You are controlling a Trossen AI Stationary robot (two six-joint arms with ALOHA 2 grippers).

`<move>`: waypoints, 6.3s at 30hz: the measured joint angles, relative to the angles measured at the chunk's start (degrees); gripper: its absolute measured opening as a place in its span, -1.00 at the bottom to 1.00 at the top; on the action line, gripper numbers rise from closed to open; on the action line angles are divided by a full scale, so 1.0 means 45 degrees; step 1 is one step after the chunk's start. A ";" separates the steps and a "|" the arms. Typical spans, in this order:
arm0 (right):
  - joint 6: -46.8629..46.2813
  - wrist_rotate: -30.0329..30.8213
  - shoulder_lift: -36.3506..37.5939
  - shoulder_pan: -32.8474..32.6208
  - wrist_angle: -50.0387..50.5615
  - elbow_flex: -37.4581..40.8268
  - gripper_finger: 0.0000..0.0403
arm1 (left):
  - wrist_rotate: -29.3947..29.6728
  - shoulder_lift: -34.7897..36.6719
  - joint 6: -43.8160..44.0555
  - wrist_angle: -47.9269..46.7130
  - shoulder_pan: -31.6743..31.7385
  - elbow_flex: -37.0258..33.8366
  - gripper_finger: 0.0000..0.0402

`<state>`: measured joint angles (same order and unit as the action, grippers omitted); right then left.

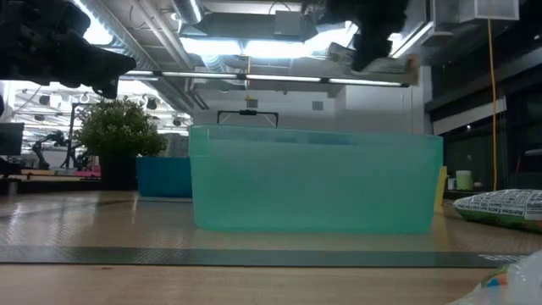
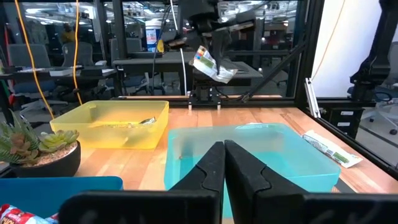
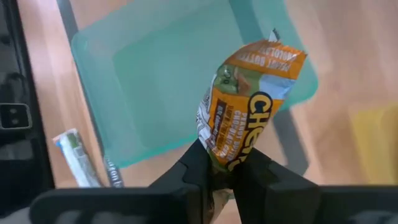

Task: Pick and place Granola Bars by type
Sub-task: Put the yellow granola bar into the green bin

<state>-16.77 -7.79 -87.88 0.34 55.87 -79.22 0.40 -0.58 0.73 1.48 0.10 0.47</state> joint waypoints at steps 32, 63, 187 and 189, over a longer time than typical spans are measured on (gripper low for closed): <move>0.1744 0.0033 -0.4628 0.0757 -0.1389 -0.2315 -0.72 | 0.0000 0.0001 0.0000 -0.0005 0.0000 -0.0001 -0.97; -0.1451 0.0038 -0.7488 0.0626 -0.2143 -0.2313 -0.65 | 0.0000 0.0000 0.0000 -0.0005 0.0000 -0.0001 -0.95; -1.6377 0.3533 -0.0224 -0.6849 -0.6304 0.8123 -0.09 | 0.0000 0.0003 0.0000 -0.0005 -0.0003 0.0001 -0.97; -1.6235 0.3382 -0.0415 -0.6849 -0.6607 0.8125 -0.19 | 0.0000 0.0005 0.0000 -0.0001 -0.0002 -0.0001 -0.96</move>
<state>-89.83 7.43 -89.75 -30.48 26.14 -42.65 0.40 -0.56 0.73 1.47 0.09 0.47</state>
